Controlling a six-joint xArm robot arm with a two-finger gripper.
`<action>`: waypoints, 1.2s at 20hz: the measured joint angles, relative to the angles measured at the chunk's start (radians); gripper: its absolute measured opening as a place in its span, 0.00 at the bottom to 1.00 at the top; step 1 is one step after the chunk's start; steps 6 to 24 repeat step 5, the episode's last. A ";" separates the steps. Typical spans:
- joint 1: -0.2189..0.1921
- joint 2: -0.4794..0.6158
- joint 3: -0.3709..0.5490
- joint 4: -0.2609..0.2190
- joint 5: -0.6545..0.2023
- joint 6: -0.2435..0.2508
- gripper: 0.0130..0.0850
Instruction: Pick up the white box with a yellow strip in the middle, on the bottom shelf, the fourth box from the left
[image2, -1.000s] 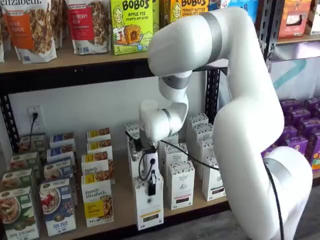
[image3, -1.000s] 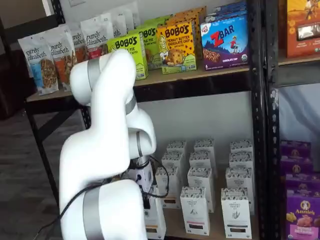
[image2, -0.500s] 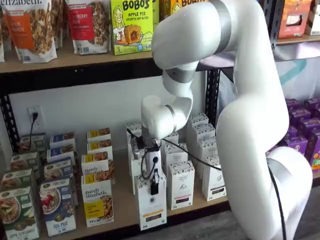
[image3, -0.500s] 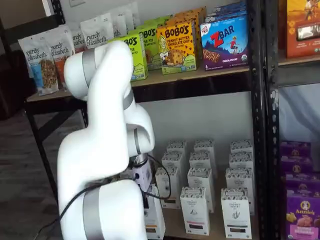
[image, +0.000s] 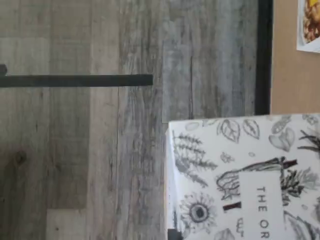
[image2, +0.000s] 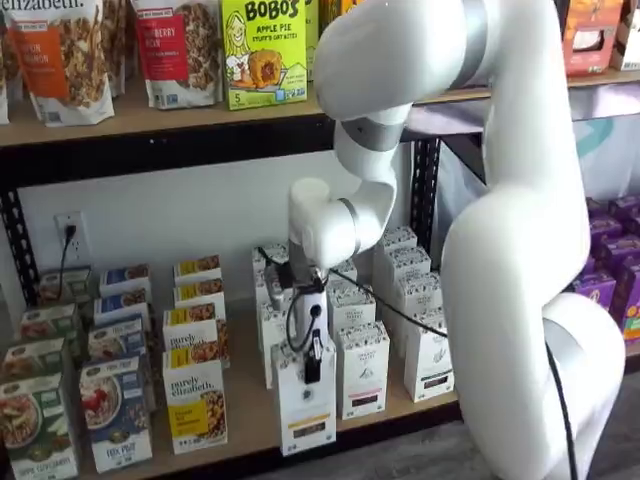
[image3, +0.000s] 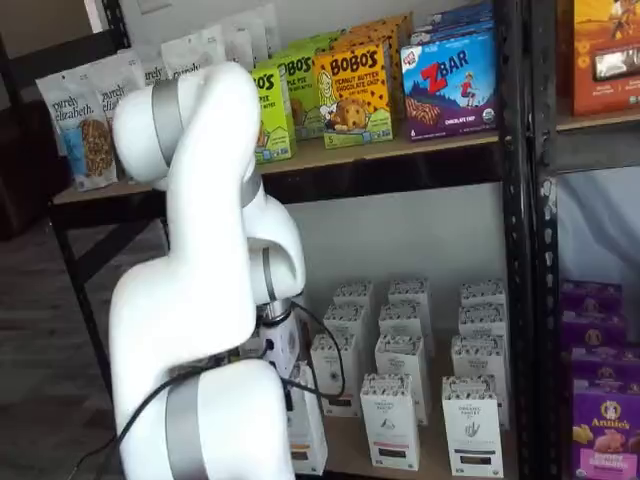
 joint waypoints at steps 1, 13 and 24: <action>0.000 -0.009 0.007 0.001 0.003 -0.001 0.44; 0.003 -0.047 0.039 0.004 0.005 0.000 0.44; 0.003 -0.047 0.039 0.004 0.005 0.000 0.44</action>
